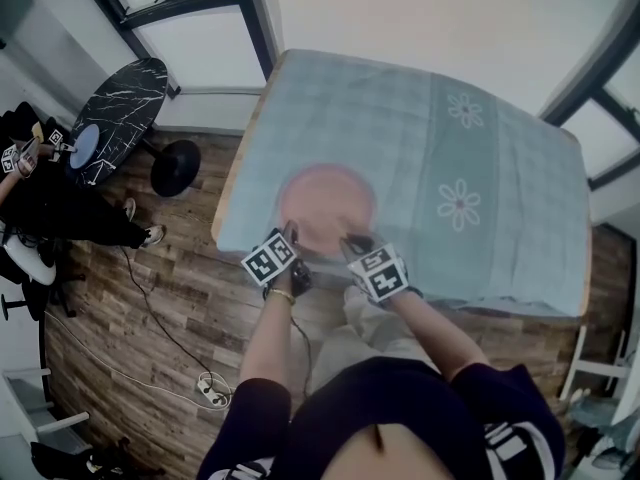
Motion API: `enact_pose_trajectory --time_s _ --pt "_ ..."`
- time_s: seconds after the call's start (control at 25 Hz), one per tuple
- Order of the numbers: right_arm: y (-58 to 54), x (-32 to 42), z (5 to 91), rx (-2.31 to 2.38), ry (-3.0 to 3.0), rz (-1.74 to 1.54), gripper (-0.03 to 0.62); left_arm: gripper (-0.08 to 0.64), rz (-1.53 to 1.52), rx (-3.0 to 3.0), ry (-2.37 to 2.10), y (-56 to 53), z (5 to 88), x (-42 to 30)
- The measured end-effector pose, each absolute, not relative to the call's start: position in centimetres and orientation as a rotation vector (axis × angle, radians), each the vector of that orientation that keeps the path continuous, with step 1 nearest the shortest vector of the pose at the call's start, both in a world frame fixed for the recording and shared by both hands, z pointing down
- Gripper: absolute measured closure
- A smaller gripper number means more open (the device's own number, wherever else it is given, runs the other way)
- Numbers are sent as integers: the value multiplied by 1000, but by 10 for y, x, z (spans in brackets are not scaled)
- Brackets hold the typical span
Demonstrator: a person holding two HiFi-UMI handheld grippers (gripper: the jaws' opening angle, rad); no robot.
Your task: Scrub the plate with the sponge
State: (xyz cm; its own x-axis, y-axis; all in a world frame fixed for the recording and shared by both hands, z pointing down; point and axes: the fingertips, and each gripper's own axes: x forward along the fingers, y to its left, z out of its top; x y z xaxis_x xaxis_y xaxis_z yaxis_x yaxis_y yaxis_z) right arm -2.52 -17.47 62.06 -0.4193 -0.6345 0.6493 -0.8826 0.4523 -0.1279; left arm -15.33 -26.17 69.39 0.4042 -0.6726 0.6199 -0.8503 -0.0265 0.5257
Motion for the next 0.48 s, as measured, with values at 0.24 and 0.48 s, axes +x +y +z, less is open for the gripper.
enact_pose_trajectory --time_s 0.24,0.48 --pt "-161 -15 601 1392 -2197 664 555 353 235 1831 -1314 -232 668 -147" --pt "-135 -9 585 1464 -2201 707 555 387 230 1899 -1283 -193 641 -142"
